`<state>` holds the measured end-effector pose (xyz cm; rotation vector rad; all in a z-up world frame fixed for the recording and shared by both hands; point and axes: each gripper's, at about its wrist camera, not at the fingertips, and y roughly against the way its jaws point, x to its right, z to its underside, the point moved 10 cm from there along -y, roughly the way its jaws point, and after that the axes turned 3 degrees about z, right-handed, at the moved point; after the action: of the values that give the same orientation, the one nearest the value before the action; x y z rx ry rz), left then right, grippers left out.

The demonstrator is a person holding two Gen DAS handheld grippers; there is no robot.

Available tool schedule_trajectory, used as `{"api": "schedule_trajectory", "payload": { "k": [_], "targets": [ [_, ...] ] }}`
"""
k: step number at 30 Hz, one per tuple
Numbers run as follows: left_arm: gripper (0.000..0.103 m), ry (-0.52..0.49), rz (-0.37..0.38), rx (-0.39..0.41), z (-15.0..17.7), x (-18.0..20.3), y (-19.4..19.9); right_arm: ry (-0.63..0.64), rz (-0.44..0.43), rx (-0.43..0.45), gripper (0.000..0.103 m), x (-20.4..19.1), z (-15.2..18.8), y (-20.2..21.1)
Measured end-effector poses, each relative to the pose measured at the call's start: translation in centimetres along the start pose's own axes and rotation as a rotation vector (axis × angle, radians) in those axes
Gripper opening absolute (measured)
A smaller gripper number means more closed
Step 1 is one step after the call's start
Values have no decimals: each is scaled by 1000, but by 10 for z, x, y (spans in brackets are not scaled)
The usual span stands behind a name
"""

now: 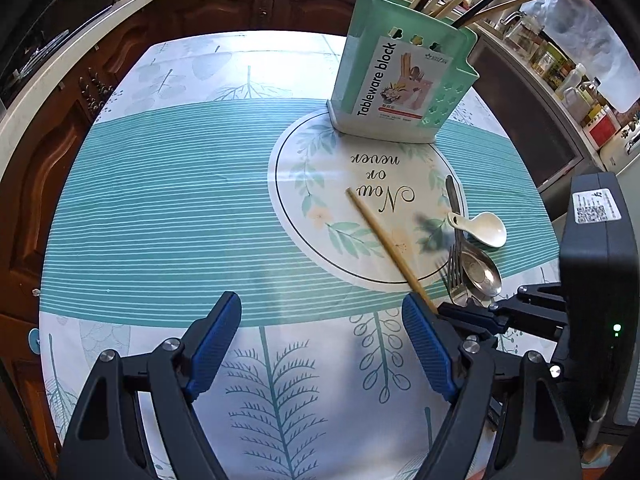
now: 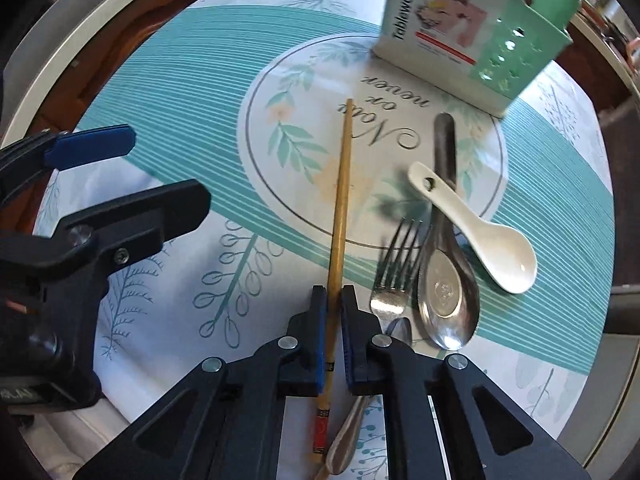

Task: Organize utensils
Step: 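Lift the wooden chopstick with the right tool and drop it into the holder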

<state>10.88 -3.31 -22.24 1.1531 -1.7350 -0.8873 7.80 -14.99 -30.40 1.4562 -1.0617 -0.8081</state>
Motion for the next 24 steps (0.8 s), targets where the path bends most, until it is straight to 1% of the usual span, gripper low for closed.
{"api": "schedule_trajectory", "payload": {
  "k": [6,7,8,10,11,14,15,16,17,18,19,20,21,22,23,24],
  "targets": [
    [81,25,-15,15,-2,-8,6,-122,-226,95,6,-4,-10,23],
    [81,30,-14,19,-3,-10,7,-153,-272,128,6,-1,-14,31],
    [81,35,-13,24,-4,-11,9,-168,-287,144,6,2,-16,35],
    [81,44,-11,34,-6,-12,14,-215,-376,214,6,7,-25,54],
    [81,48,-10,40,-8,-12,17,-229,-390,236,6,10,-28,60],
    [81,58,-10,63,-14,-12,27,-265,-446,349,6,21,-41,90],
    [81,63,-10,75,-17,-13,31,-272,-450,372,6,21,-46,98],
    [81,66,-10,85,-20,-13,35,-283,-458,428,6,26,-54,111],
    [81,68,-11,96,-22,-13,39,-286,-463,462,6,27,-65,127],
    [81,70,-12,107,-25,-13,43,-297,-468,538,6,34,-76,144],
    [81,71,-13,118,-28,-13,47,-305,-456,594,6,40,-84,158],
    [81,72,-16,128,-30,-13,51,-310,-451,631,6,44,-90,174],
    [81,72,-19,137,-32,-13,54,-323,-434,716,6,54,-104,192],
    [81,71,-21,143,-33,-12,56,-330,-401,782,6,62,-115,204],
    [81,70,-23,147,-34,-12,57,-337,-369,841,6,70,-126,218],
    [81,69,-24,150,-34,-12,58,-346,-348,879,6,76,-132,228]
  ]
}}
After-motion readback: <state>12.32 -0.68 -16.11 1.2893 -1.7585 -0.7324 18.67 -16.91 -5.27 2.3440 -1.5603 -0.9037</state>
